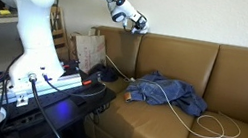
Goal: Place the white socks on the backrest of the sofa
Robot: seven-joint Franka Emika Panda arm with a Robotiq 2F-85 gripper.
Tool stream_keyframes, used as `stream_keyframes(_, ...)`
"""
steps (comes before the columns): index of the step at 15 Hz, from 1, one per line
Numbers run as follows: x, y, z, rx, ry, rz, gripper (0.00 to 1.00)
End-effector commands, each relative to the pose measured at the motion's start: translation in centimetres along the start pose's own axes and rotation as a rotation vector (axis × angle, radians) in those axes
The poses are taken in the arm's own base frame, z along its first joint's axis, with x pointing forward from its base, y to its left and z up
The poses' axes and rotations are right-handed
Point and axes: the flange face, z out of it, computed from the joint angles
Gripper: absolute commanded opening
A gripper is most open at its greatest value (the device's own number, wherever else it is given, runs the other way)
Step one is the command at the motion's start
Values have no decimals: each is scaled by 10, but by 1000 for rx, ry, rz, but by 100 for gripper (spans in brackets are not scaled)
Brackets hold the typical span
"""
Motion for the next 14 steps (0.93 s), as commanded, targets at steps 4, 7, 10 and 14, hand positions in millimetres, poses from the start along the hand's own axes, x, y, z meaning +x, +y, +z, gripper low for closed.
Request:
stream_keyframes(4, 30, 46, -52, -251, 13, -19, 100)
stream_keyframes(7, 26, 47, -48, -387, -82, -33, 100)
stream_keyframes(10, 25, 0, -48, -400, -193, 17, 75)
stream_keyframes(14, 40, -56, -69, -280, -182, 104, 52)
